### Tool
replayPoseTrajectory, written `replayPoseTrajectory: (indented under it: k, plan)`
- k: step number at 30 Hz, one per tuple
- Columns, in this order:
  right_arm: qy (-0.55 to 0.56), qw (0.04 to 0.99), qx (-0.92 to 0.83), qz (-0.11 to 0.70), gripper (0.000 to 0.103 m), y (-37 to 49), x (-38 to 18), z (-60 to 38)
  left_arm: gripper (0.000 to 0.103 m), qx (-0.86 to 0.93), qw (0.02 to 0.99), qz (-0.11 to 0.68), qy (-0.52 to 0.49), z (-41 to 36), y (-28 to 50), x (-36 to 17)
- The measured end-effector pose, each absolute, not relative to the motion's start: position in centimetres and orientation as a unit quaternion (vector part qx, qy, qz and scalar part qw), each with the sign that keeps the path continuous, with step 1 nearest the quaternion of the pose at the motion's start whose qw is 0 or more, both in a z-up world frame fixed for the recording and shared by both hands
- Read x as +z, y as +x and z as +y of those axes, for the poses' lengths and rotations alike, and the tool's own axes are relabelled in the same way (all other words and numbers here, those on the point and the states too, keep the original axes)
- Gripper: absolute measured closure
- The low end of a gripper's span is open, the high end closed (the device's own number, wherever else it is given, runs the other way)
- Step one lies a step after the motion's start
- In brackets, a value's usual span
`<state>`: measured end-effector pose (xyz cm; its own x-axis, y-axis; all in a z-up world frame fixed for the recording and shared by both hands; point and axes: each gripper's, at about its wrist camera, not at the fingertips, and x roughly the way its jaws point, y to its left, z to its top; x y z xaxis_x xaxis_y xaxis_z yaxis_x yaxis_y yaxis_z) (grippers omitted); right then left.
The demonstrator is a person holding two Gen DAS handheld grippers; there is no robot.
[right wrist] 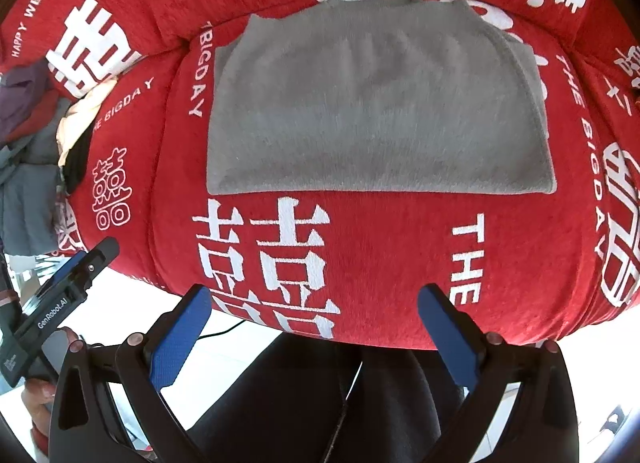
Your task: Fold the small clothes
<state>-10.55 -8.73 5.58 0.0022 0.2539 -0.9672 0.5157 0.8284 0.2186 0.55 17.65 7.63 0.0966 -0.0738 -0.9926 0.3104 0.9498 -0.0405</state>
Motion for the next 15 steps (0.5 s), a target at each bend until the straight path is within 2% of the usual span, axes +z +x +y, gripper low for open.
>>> replayPoseTrajectory:
  k: [15]
  plan:
    - [0.345,0.627,-0.087,0.693,0.0,-10.4,-1.8,-10.7,0.006,-0.124,0.709,0.691,0.067,17.4,0.5,0.8]
